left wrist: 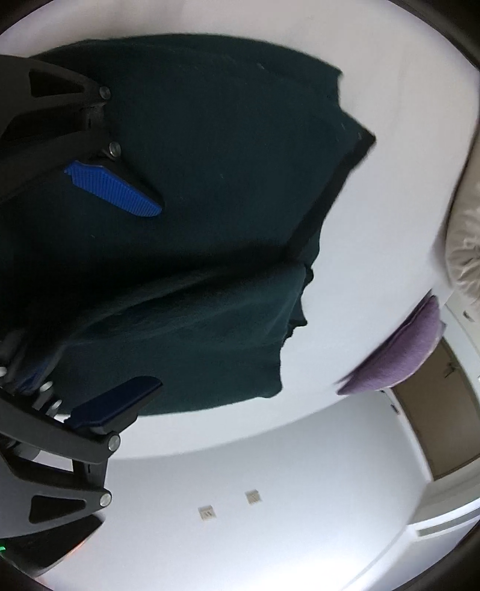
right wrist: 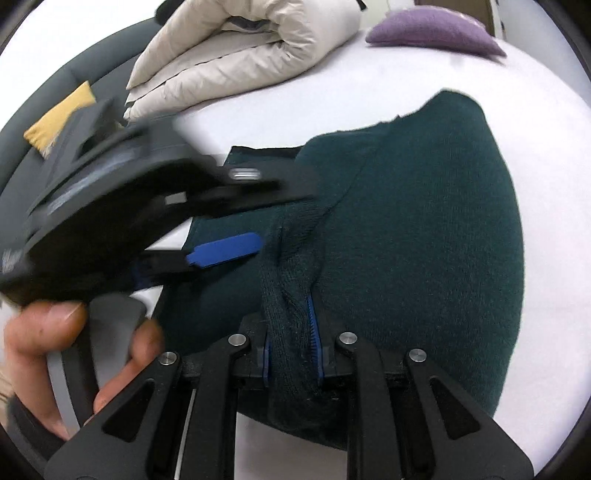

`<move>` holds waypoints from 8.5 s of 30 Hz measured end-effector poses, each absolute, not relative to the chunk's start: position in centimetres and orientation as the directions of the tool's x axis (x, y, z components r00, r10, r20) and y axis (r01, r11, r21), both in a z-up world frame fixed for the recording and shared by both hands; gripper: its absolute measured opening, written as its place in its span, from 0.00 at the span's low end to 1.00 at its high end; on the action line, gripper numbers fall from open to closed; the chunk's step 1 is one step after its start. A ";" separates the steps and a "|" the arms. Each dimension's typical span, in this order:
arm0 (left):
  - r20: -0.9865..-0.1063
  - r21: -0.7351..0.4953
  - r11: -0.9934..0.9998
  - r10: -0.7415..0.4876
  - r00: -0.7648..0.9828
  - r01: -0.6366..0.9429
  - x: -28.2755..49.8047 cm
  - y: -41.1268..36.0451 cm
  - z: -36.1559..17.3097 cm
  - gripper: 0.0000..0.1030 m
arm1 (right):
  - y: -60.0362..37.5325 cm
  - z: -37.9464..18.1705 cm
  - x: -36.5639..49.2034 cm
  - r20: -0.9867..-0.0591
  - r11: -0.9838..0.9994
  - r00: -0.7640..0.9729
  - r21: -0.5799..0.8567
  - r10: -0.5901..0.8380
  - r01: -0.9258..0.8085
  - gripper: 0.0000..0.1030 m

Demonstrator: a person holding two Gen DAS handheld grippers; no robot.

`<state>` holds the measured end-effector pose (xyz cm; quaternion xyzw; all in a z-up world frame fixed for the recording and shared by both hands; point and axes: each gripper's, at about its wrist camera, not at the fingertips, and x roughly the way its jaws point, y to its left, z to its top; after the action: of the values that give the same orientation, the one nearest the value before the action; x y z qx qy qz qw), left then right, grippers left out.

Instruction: Fold small clothes

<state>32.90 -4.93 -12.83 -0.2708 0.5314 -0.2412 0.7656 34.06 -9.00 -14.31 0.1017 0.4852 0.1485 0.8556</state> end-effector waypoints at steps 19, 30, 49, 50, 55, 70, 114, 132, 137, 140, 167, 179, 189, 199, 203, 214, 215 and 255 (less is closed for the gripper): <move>-0.695 -0.648 0.750 -0.653 0.302 0.130 34.1 -4.3 -11.4 0.13 | -13.6 -9.3 25.8 -0.630 0.830 0.539 0.432 0.558 -0.354 0.57; -0.671 -0.645 0.749 -0.649 0.359 0.149 34.6 2.2 -8.5 0.13 | -20.0 -13.3 30.3 -0.676 0.884 0.586 0.437 0.446 -0.169 0.59; -0.736 -0.571 0.814 -0.566 0.372 0.108 32.9 1.9 -12.6 0.26 | -13.4 -18.0 33.7 -0.825 0.948 0.467 0.274 0.318 -0.162 0.41; -0.738 -0.565 0.818 -0.561 0.374 0.113 32.7 1.6 -12.5 0.29 | -13.6 -18.2 33.7 -0.829 0.948 0.461 0.276 0.317 -0.156 0.39; -0.766 -0.500 0.862 -0.483 0.424 0.080 32.0 1.5 -12.4 0.44 | -14.7 -19.5 33.4 -0.851 0.946 0.413 0.290 0.323 -0.142 0.38; -0.749 -0.206 0.963 -0.271 0.604 0.176 36.3 -5.9 -9.2 0.49 | -18.5 -14.6 36.4 -0.622 0.758 0.510 0.646 0.593 -0.093 0.39; -0.797 -0.146 0.965 -0.246 0.551 0.220 40.9 -5.2 -15.5 0.72 | -13.8 -29.5 33.5 -0.007 -0.213 0.710 0.952 0.705 0.221 0.57; -0.804 -0.120 0.966 -0.231 0.549 0.230 41.3 -4.9 -15.8 0.74 | -17.0 -23.1 30.9 -0.175 0.040 0.918 0.984 0.357 0.172 0.58; -0.805 -0.103 0.968 -0.216 0.552 0.229 41.3 -5.0 -15.7 0.74 | -20.1 -19.0 30.1 -0.122 0.234 0.950 0.971 0.286 0.054 0.57; -0.806 -0.104 0.968 -0.217 0.551 0.230 41.3 -5.1 -15.7 0.74 | -21.0 -21.1 30.5 -0.209 0.150 0.898 0.975 0.387 0.162 0.58; -0.803 -0.077 0.972 -0.192 0.564 0.222 40.8 -5.9 -15.6 0.75 | -16.9 -24.9 34.4 -0.018 -0.070 0.857 0.996 0.515 0.063 0.56; -0.764 -0.147 0.979 -0.203 0.613 0.141 37.3 -5.1 -11.8 0.72 | -23.5 -22.0 28.9 -0.197 0.190 0.879 0.974 0.434 0.125 0.49; -0.769 -0.114 0.976 -0.204 0.606 0.184 37.5 -6.1 -13.1 0.79 | -19.1 -19.9 44.1 -0.557 0.624 0.612 0.771 0.561 0.129 0.48; -0.724 -0.492 0.870 -0.412 0.554 0.004 33.6 4.7 -12.8 0.79 | -25.1 -18.6 42.8 -0.520 0.588 0.629 0.800 0.578 0.122 0.73; -0.726 -0.577 0.817 -0.500 0.472 -0.020 33.5 5.1 -15.0 0.80 | -22.8 -19.2 45.7 -0.602 0.641 0.485 0.760 0.635 0.105 0.73; -0.767 -0.558 0.829 -0.532 0.360 0.035 36.1 1.3 -16.0 0.50 | -19.5 -22.1 48.3 -0.642 0.659 0.340 0.748 0.687 0.080 0.55; -0.767 -0.567 0.823 -0.539 0.349 0.026 36.5 1.1 -16.2 0.45 | -19.5 -22.2 48.4 -0.646 0.663 0.336 0.745 0.685 0.081 0.51; -0.785 -0.499 0.854 -0.517 0.341 0.146 12.2 -1.5 -14.3 0.44 | -21.7 -20.6 19.2 -0.594 0.642 0.481 0.763 0.645 0.082 0.36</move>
<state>12.17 -1.46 -14.34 -0.1730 0.5351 -0.2071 0.8005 19.22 -21.75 -20.56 0.3820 0.4755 0.1824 0.7712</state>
